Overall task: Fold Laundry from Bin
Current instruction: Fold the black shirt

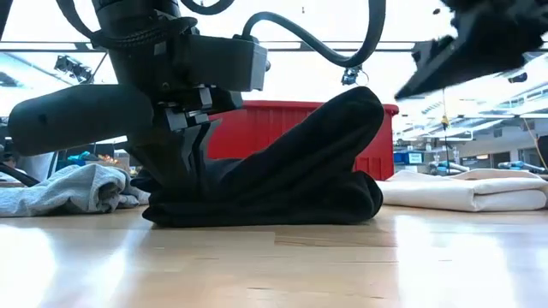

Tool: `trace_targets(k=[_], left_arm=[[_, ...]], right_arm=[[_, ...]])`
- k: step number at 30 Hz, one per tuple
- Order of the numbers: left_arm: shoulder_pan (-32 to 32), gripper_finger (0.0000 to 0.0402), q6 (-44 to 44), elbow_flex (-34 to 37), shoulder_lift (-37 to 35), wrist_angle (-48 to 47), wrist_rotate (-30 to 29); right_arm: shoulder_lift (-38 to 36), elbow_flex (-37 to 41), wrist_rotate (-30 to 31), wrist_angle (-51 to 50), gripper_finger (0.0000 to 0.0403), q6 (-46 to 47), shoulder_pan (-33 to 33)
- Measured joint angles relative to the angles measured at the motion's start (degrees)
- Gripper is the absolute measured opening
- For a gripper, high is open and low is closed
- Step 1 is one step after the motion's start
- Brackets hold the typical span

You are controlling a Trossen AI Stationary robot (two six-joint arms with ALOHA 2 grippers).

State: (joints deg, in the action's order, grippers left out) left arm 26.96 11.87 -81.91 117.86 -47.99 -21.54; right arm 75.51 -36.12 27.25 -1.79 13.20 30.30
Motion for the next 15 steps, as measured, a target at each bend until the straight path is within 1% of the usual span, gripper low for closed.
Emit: trace_targets(k=[2,3,4,5,7,9,12,14,15], left_arm=[[-0.13,0.0009,-0.02,0.00,0.00,0.03,0.08],[-0.13,0.0009,-0.04,0.00,0.00,0.04,0.08],[-0.13,0.0009,-0.18,0.00,0.02,0.10,0.05],[-0.13,0.0009,-0.48,0.02,0.02,0.18,0.02],[-0.13,0.0009,-0.65,0.02,0.03,0.23,0.04],[-0.13,0.0009,-0.65,0.04,0.04,0.31,0.00],[-0.11,0.0009,-0.36,0.04,0.04,0.36,-0.16],[-0.11,0.0009,0.57,0.04,0.04,0.28,-0.18],[-0.11,0.0009,0.92,0.04,0.05,0.20,-0.20]], right_arm=[[-1.38,0.04,4.26,3.56,0.0169,-4.73,0.26],[-1.66,0.04,4.88,7.58,0.0169,-7.45,-0.50],[-1.70,-0.01,4.24,12.26,0.0169,-10.19,-1.80],[-1.46,-0.03,2.11,16.30,0.0169,-12.38,-3.53],[0.83,-0.11,-4.70,23.56,0.0169,-15.53,-7.78],[4.45,-0.09,-9.71,27.29,0.0169,-17.44,-12.09],[11.45,-0.06,-16.25,34.15,0.0169,-17.30,-17.06],[16.13,-0.07,-20.22,36.04,0.0169,-15.45,-18.55],[18.00,-0.06,-21.07,35.79,0.0169,-14.28,-18.57]])
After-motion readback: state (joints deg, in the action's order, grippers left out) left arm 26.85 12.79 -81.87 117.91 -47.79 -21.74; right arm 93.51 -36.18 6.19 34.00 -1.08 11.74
